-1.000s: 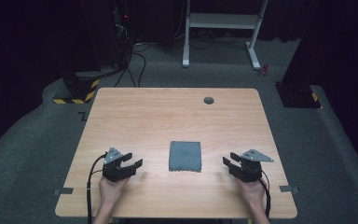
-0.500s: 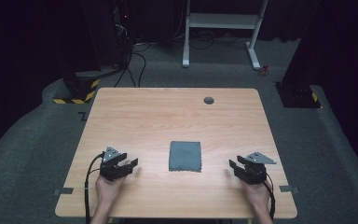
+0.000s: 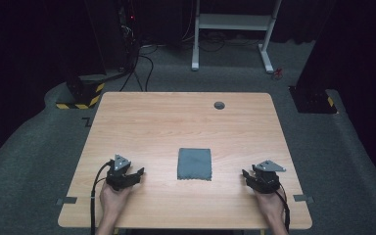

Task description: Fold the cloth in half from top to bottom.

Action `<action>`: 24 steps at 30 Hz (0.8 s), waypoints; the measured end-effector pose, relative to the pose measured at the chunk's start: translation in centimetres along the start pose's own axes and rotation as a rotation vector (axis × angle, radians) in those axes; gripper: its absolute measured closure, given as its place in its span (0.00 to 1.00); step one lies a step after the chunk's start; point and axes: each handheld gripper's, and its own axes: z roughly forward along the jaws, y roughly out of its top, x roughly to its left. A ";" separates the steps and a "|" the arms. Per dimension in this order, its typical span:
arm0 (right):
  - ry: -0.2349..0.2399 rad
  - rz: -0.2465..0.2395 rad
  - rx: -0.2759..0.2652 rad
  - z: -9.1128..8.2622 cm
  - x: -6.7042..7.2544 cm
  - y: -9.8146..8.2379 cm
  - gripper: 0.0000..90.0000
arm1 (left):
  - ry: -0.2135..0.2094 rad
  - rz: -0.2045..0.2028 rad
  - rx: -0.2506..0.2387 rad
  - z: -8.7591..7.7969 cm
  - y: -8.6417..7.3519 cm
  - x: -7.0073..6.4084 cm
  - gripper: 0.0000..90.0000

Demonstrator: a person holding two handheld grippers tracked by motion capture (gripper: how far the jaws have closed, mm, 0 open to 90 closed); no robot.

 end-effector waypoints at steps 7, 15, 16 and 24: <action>0.000 0.066 0.028 0.2 -0.5 0.0 0.43 | 0.001 -0.010 0.002 0.1 0.0 0.0 0.34; -0.011 0.066 0.033 0.2 -0.5 0.0 0.41 | -0.007 -0.020 -0.002 0.1 0.0 0.2 0.34; -0.011 0.066 0.033 0.2 -0.5 0.0 0.41 | -0.007 -0.021 -0.002 0.1 0.0 0.2 0.34; -0.009 0.070 0.033 0.2 -0.5 0.0 0.41 | -0.004 -0.019 0.001 0.1 0.1 0.1 0.33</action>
